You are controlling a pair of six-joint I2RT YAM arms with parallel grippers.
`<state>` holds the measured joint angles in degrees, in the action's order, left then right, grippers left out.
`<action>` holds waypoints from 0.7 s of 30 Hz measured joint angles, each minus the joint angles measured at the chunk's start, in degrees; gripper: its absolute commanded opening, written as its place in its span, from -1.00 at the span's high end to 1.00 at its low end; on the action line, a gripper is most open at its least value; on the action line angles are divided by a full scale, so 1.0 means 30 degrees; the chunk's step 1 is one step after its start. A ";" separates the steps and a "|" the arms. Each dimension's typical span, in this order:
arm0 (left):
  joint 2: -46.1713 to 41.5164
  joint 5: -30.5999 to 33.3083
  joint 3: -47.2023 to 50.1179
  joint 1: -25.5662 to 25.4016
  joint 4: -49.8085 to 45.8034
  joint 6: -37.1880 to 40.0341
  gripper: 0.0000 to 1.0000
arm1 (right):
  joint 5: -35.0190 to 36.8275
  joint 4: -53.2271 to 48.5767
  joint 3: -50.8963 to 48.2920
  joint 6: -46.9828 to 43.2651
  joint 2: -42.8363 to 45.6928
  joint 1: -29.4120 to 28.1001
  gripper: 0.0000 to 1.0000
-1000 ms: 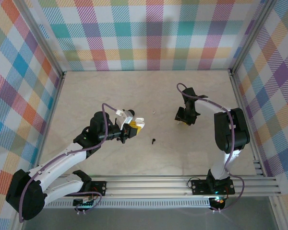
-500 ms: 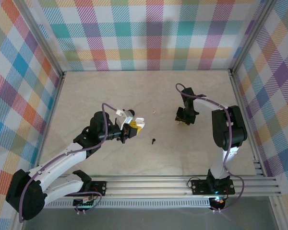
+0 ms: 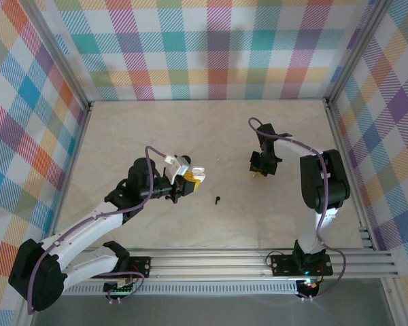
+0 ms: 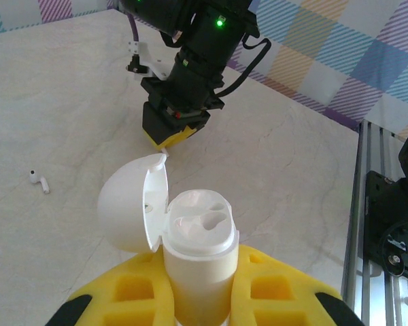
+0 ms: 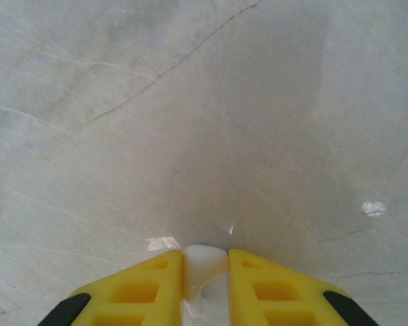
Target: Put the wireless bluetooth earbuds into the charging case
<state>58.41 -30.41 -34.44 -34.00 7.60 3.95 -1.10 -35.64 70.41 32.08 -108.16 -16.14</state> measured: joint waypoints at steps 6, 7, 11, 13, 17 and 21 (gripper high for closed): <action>0.0124 0.0000 0.0000 0.0000 0.0022 -0.0015 1.00 | -0.0168 -0.0007 0.0000 0.0000 0.0539 0.0000 0.65; 0.0138 0.0000 0.0000 0.0000 0.0044 -0.0036 1.00 | -0.0270 0.0000 0.0000 0.0000 0.0736 0.0000 0.66; 0.0153 -0.0036 0.0372 0.0000 0.1399 -0.0510 1.00 | -0.0503 0.0066 -0.0015 -0.0007 0.1384 0.0000 0.68; 0.0160 -0.0051 0.0838 0.0000 0.2463 -0.0911 1.00 | -0.0641 0.0168 -0.0117 -0.0007 0.1872 0.0000 0.69; 0.0532 -0.0146 0.1275 0.0000 0.4007 -0.1552 1.00 | -0.0896 0.0321 -0.0423 -0.0189 0.3009 -0.0007 0.74; 0.1435 -0.0197 0.1508 0.0000 0.6251 -0.2506 1.00 | -0.0976 0.0321 -0.0546 -0.0816 0.4677 -0.0160 0.76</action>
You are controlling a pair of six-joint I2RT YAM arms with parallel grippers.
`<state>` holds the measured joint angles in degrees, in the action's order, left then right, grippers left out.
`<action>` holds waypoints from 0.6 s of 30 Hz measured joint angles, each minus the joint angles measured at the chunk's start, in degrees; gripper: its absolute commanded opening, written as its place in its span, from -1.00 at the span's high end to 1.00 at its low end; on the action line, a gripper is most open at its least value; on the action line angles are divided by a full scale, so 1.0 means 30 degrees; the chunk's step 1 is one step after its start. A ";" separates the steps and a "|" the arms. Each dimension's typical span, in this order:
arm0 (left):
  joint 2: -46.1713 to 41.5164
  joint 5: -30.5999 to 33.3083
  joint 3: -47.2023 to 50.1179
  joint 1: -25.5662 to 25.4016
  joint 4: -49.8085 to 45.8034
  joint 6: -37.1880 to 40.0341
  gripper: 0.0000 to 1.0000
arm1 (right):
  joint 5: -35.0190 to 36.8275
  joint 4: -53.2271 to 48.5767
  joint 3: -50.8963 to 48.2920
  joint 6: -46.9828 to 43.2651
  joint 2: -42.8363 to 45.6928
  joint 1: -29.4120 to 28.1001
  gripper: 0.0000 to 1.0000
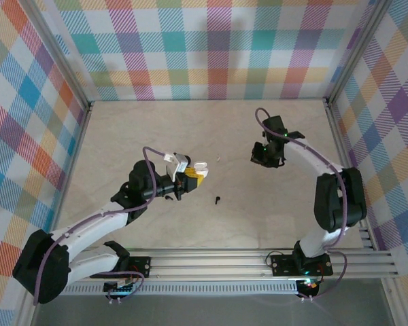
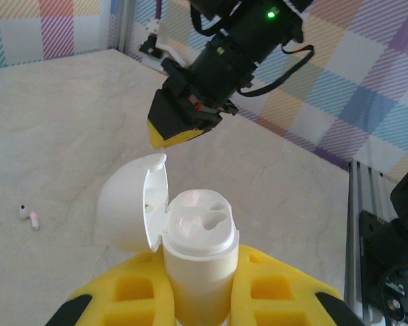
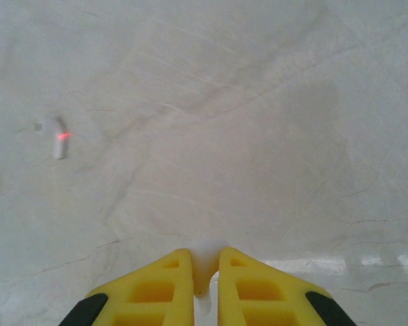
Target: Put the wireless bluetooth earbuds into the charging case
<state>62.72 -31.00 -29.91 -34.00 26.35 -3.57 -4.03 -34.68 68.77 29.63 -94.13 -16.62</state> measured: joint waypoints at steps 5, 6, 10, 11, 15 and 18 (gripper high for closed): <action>0.1188 -0.0189 0.0175 -0.0036 0.2412 -0.1013 1.00 | -0.0066 0.0029 -0.0066 -0.0729 0.2521 -0.0619 0.78; 0.1341 -0.0226 0.0175 -0.0036 0.2696 -0.1115 1.00 | -0.0131 0.0058 -0.0095 -0.0867 0.3045 -0.0780 0.79; 0.1545 -0.0284 0.0160 -0.0036 0.3308 -0.1333 1.00 | -0.0437 0.0423 -0.0430 -0.1151 0.4444 -0.1209 0.80; 0.1545 -0.0284 0.0138 -0.0036 0.3308 -0.1333 1.00 | -0.0546 0.0546 -0.0554 -0.1188 0.4641 -0.1260 0.81; 0.1545 -0.0277 0.0029 -0.0036 0.3242 -0.1326 1.00 | -0.0619 0.0823 -0.1115 -0.1195 0.4670 -0.1348 0.82; 0.1545 -0.0277 0.0029 -0.0036 0.3067 -0.1311 1.00 | -0.0627 0.0845 -0.1246 -0.1188 0.4167 -0.1348 0.83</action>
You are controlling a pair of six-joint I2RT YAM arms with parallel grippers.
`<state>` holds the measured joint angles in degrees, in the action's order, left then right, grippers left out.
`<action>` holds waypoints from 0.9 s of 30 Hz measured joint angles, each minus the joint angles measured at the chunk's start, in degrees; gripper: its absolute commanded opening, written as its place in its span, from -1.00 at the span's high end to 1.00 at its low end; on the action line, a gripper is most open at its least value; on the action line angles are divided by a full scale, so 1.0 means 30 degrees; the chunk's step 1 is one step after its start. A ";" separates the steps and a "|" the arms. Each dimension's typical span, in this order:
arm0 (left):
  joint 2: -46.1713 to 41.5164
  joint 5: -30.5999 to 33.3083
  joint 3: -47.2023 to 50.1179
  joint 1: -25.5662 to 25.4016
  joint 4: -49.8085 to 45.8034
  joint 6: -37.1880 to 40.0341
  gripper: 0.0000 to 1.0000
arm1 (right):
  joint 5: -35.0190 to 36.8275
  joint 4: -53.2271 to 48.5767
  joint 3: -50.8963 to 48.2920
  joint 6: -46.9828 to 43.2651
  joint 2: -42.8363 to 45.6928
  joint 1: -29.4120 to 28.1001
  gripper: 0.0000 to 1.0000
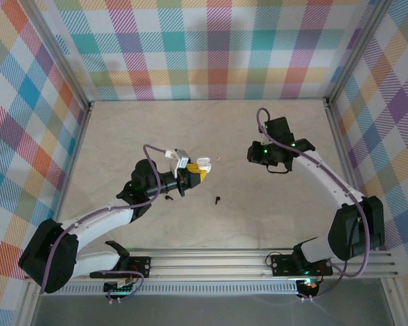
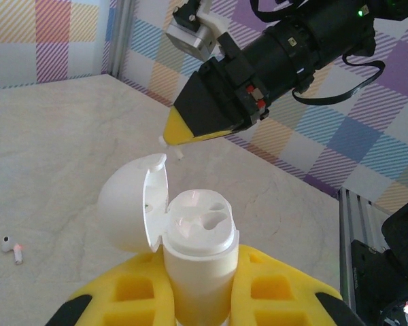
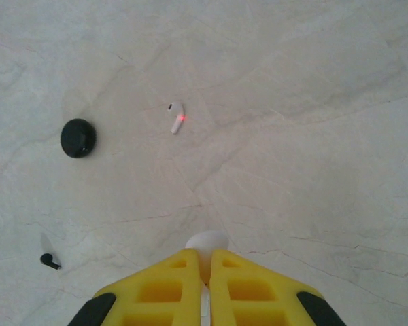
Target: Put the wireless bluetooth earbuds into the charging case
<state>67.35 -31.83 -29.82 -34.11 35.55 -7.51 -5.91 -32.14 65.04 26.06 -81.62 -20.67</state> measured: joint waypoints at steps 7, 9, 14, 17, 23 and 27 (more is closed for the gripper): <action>-0.0007 0.0219 0.0007 0.0000 -0.0576 0.0036 1.00 | -0.0342 0.0015 -0.0321 0.0007 -0.1173 0.0000 0.93; -0.0051 0.0306 0.0022 0.0000 -0.0707 0.0146 1.00 | -0.0517 0.0226 -0.0444 0.0015 -0.1100 0.0000 0.96; -0.0299 0.0357 0.0022 0.0000 -0.0838 0.0437 1.00 | -0.0721 0.1042 -0.0874 -0.0073 0.0248 -0.0219 1.00; -0.0364 0.0364 -0.0160 0.0000 -0.0991 0.0590 1.00 | -0.0685 0.1523 -0.0940 -0.0313 0.1749 -0.0670 1.00; -0.0364 0.0379 -0.1188 0.0000 -0.1326 0.0809 1.00 | -0.0117 0.2973 -0.0940 -0.0787 0.4284 -0.2324 1.00; -0.0364 0.0605 -0.1865 -0.0102 -0.1297 0.0962 1.00 | 0.0495 0.3993 -0.0940 -0.1020 0.5297 -0.3439 1.00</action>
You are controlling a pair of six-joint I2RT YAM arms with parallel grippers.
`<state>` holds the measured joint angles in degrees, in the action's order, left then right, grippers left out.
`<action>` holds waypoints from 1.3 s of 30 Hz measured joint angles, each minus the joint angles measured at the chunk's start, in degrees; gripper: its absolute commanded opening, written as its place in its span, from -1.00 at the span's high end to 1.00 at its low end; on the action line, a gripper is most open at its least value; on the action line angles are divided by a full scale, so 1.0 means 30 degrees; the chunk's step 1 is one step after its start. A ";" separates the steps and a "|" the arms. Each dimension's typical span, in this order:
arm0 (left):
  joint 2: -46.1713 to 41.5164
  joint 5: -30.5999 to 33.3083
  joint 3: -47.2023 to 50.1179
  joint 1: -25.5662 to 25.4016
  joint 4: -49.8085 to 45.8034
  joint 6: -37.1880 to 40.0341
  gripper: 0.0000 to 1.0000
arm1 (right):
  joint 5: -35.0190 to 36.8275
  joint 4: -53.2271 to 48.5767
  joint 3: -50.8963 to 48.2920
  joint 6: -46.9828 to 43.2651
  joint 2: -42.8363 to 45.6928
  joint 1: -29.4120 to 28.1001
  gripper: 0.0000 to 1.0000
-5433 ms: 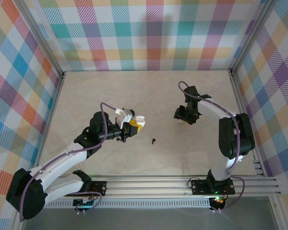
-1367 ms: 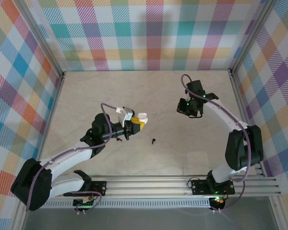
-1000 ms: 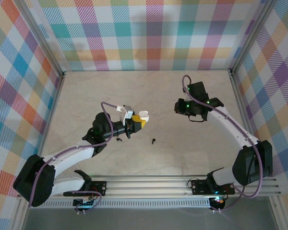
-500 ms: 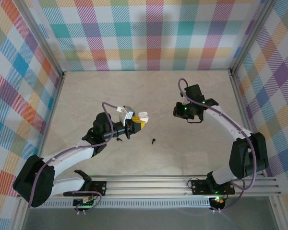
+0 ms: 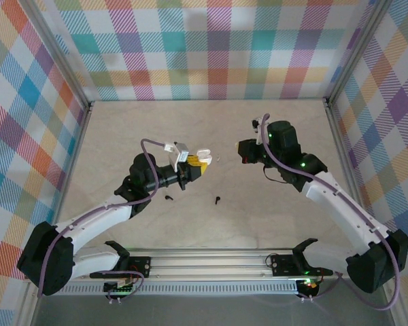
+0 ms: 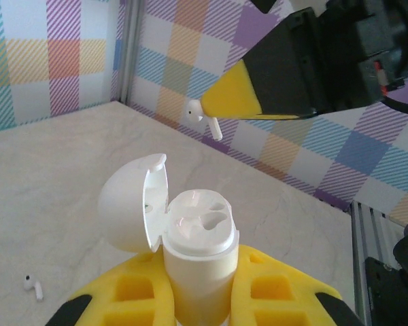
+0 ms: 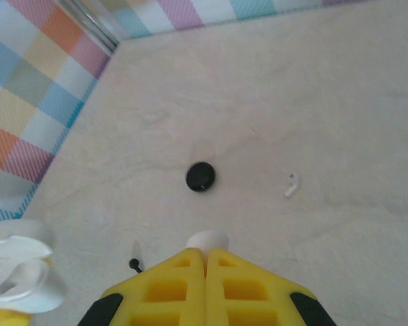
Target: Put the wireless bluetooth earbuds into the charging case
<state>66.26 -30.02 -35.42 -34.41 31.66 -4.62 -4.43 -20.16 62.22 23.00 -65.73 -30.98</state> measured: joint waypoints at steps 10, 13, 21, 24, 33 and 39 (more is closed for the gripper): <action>0.0058 0.0182 -0.0291 -0.0401 0.0525 0.1209 1.00 | -0.0153 0.3191 -0.0080 -0.1814 0.1734 -0.2426 1.00; 0.0058 -0.0095 -0.0721 -0.0401 0.0423 0.1610 1.00 | -0.1231 0.4102 -0.0255 -0.2586 0.2251 -0.2579 1.00; -0.0080 -0.1734 -0.1632 -0.0401 0.0255 0.2055 1.00 | -0.4007 0.5129 -0.0437 -0.3854 0.2339 -0.2579 1.00; -0.0357 -0.2069 -0.1625 -0.0401 -0.0044 0.2047 1.00 | -0.4524 0.5173 -0.0510 -0.4000 0.2331 -0.2579 1.00; -0.1421 -0.2040 -0.1625 -0.0401 -0.0015 0.2047 1.00 | -0.5282 0.5821 -0.0510 -0.4269 0.2280 -0.2579 1.00; -0.1392 -0.1982 -0.1625 -0.0401 -0.0022 0.2004 1.00 | -0.5588 0.6025 -0.0510 -0.4269 0.1945 -0.2579 1.00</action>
<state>62.08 -35.97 -40.29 -35.62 31.59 1.39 -21.19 -2.09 60.69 10.20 -59.90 -38.72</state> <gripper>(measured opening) 0.150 0.052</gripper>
